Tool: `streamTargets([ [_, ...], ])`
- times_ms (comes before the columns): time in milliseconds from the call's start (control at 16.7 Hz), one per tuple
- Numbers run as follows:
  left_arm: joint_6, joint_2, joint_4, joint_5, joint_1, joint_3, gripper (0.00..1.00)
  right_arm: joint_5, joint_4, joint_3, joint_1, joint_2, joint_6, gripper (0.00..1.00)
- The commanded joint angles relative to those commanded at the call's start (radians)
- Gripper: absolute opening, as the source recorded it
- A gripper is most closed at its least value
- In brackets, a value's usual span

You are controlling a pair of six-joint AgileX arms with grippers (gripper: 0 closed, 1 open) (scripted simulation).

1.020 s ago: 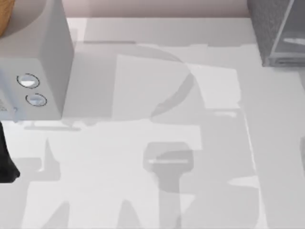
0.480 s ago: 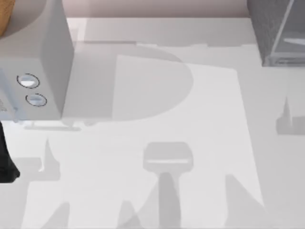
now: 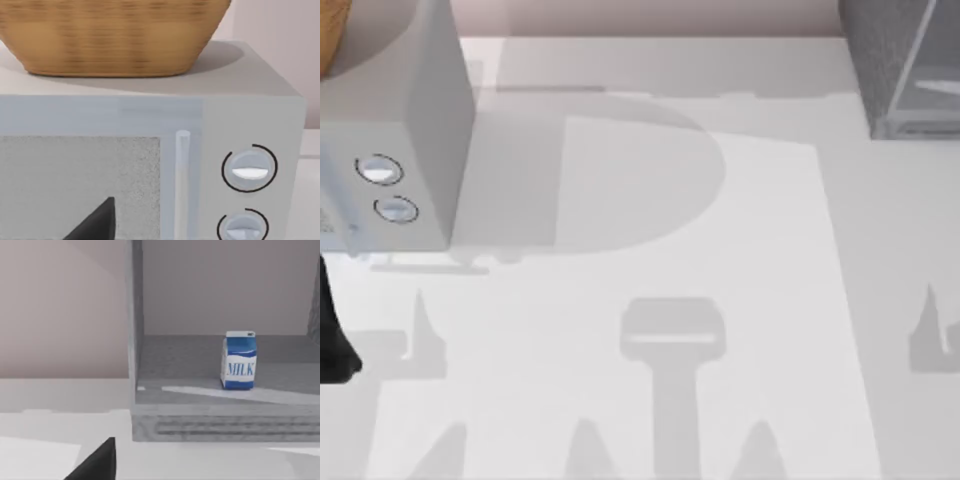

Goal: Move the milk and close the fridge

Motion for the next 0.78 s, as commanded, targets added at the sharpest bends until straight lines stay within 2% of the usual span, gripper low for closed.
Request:
streamTargets([
  [540, 0.0, 0.0, 0.0, 0.0, 0.0, 0.0, 1.0, 0.001, -0.04, -0.024, 0.008, -0.063, 0.001, 1.0],
  [780, 0.0, 0.0, 0.0, 0.0, 0.0, 0.0, 1.0, -0.002, -0.19, 0.075, 0.013, -0.182, -0.003, 1.0],
])
